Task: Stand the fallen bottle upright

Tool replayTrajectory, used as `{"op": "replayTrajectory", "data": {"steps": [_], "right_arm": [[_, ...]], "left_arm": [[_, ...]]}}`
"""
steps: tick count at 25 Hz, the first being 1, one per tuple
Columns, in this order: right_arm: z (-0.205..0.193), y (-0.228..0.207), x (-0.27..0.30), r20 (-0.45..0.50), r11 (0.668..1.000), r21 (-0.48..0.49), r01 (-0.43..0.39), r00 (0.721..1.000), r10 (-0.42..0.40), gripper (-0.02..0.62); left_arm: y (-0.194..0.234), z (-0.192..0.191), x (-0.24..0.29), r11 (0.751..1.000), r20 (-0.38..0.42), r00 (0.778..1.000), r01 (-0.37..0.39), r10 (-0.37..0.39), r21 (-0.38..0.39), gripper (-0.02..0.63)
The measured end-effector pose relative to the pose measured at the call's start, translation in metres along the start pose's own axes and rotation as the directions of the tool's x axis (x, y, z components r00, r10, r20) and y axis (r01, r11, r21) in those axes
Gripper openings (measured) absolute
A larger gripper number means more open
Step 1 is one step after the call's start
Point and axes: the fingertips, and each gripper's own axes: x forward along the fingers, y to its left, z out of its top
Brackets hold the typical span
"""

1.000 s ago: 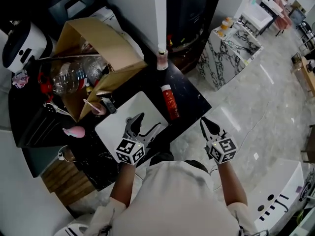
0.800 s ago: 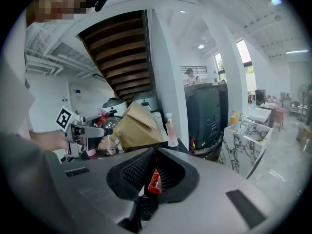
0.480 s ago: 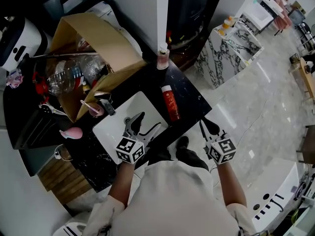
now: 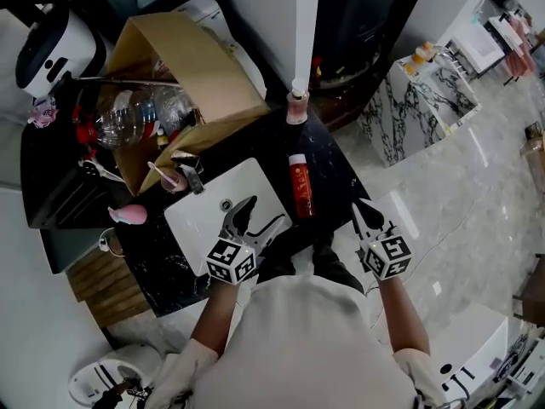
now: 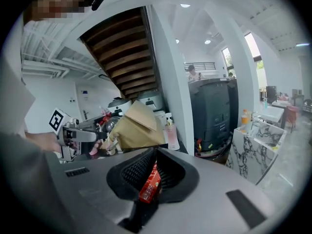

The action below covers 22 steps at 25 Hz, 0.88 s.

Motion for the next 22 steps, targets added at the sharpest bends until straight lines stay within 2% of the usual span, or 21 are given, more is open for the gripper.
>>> {"op": "replayTrajectory", "data": {"steps": [10,15,22], "right_arm": [[0.016,-0.047,0.022,-0.013,0.992,-0.047,-0.119,0.993,0.119,0.041],[0.019,-0.068,0.032,-0.015,0.988,-0.037,-0.151,0.988,0.151,0.041],[0.009,-0.082,0.048,-0.040,0.979,-0.032,-0.204,0.979,0.202,0.041]], "left_arm": [[-0.013,0.002,0.044,0.992,0.004,0.993,-0.118,0.118,-0.043,0.336],[-0.009,-0.004,0.070,0.983,-0.037,0.984,-0.176,0.174,-0.059,0.336],[0.002,-0.014,0.101,0.974,-0.107,0.970,-0.223,0.219,-0.035,0.337]]}}
